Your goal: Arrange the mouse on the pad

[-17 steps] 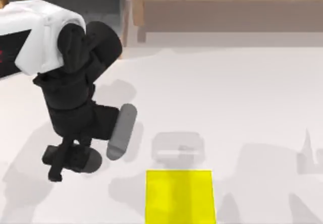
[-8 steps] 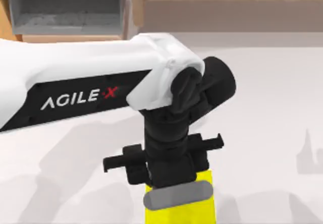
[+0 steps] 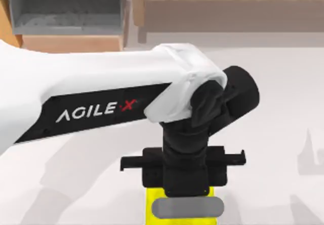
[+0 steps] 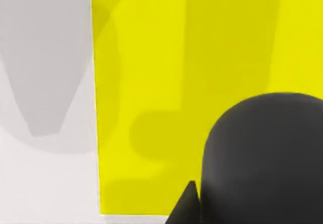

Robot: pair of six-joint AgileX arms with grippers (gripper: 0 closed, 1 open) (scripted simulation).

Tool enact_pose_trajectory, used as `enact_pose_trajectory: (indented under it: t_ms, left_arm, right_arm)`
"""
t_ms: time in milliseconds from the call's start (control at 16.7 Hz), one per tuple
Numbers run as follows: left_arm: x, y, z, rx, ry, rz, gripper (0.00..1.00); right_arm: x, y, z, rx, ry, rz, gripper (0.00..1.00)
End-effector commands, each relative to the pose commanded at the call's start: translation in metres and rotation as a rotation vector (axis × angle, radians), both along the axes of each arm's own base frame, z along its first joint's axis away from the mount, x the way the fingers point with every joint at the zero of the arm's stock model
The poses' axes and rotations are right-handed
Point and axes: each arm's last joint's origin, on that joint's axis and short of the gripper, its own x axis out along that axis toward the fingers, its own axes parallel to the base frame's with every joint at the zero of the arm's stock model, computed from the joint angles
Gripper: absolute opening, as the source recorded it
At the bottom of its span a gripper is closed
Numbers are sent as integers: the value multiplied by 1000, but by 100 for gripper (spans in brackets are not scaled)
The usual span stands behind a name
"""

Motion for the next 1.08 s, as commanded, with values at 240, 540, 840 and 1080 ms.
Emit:
enact_pose_trajectory:
  t_ms: [240,540,840,1080]
  left_arm:
    - [6,6,-1,1,7,15,0]
    - [32,24,-10,-11,15,55,0]
    - [39,24,-20,-42,-14,66,0]
    - [21,10,-30,-41,-22,33,0]
  right_arm:
    - [0,0,0,0,0,0,100]
    - [0,0,0,0,0,0,100]
    - [0,0,0,0,0,0,100]
    - [0,0,0,0,0,0,100]
